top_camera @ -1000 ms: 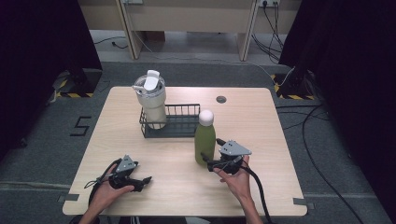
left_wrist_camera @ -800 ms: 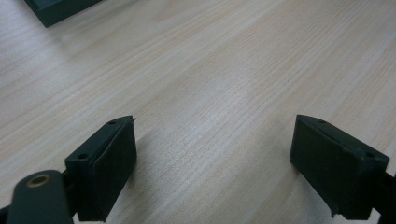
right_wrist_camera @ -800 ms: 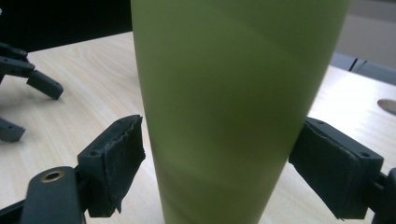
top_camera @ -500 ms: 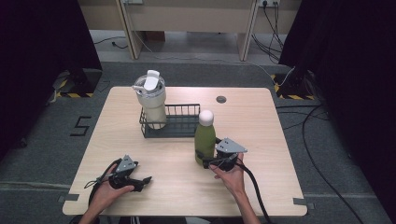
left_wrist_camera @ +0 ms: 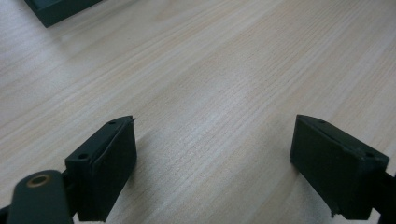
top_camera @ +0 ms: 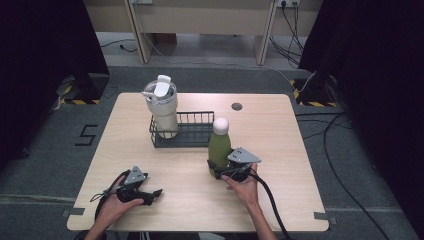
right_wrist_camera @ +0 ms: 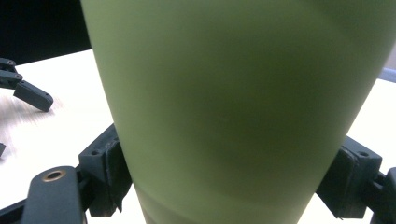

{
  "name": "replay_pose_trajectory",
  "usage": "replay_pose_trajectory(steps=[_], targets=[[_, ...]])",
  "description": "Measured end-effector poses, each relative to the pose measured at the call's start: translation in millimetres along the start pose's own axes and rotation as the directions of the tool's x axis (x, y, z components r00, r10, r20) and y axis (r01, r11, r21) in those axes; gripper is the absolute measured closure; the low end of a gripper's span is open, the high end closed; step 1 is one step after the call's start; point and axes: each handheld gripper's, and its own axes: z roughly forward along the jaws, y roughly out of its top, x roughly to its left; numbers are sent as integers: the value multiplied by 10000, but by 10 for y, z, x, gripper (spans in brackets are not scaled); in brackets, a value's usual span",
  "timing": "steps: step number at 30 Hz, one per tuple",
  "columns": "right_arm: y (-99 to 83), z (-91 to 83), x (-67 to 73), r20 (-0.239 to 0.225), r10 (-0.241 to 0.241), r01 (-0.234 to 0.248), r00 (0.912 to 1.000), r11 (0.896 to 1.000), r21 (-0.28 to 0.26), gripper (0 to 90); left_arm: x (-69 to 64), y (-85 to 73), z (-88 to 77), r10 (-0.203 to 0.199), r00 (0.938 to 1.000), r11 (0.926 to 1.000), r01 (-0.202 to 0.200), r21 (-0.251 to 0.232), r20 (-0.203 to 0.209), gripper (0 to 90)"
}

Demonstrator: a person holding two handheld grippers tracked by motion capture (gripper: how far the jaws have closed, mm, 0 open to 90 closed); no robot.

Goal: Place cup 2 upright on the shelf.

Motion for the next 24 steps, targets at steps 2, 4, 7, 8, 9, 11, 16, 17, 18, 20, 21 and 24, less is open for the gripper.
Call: replay_pose_trajectory(steps=[2, 4, 7, 8, 9, 11, 16, 17, 18, 20, 21, 24], targets=[[-1, 4, 0, -8, 51, -51, 10000, 10000, 0, 191, 0, 0, 0, -3, 10000, 10000, 3, -3, -1, 139], [-2, 7, -1, -37, 50, -50, 10000, 10000, -24, 193, -1, 0, 0, -1, 10000, 10000, 1, -8, -10, 139], [-6, 13, -12, -51, -12, 12, 10000, 9999, -100, 194, 0, 0, 0, 1, 10000, 10000, -1, -3, -5, 139], [-10, 18, -10, -75, -17, 16, 10000, 9999, -136, 194, -1, 0, 1, -3, 10000, 10000, 3, -11, -12, 139], [-12, 23, -11, -107, -56, 54, 9999, 9998, -166, 193, 0, 0, 0, 0, 10000, 10000, 0, -3, -4, 139], [-15, 31, -15, -136, -82, 79, 9999, 9998, -203, 193, -1, 0, 1, -2, 10000, 10000, 2, -10, -13, 139], [-22, 56, -16, -178, 23, -28, 9998, 9996, -277, 193, -1, 0, 1, -3, 10000, 10000, 3, -11, -13, 139], [-24, 63, -19, -188, 27, -33, 9998, 9996, -277, 193, -1, 0, 0, -1, 10000, 10000, 1, -9, -13, 140], [-26, 69, -20, -211, 52, -58, 9998, 9995, -295, 197, -1, 0, 0, -2, 10000, 10000, 2, -9, -12, 140], [-22, 68, -6, -111, -56, 52, 9999, 9994, -331, 202, -1, 0, 0, -1, 10000, 10000, 1, -3, -3, 140], [-20, 67, -2, -112, -48, 45, 9999, 9995, -306, 203, -1, 0, 0, 1, 10000, 10000, -1, -2, -3, 140], [-17, 66, -8, -102, -119, 116, 9999, 9995, -290, 203, -1, 0, 0, 0, 10000, 10000, 0, -10, -12, 140]])
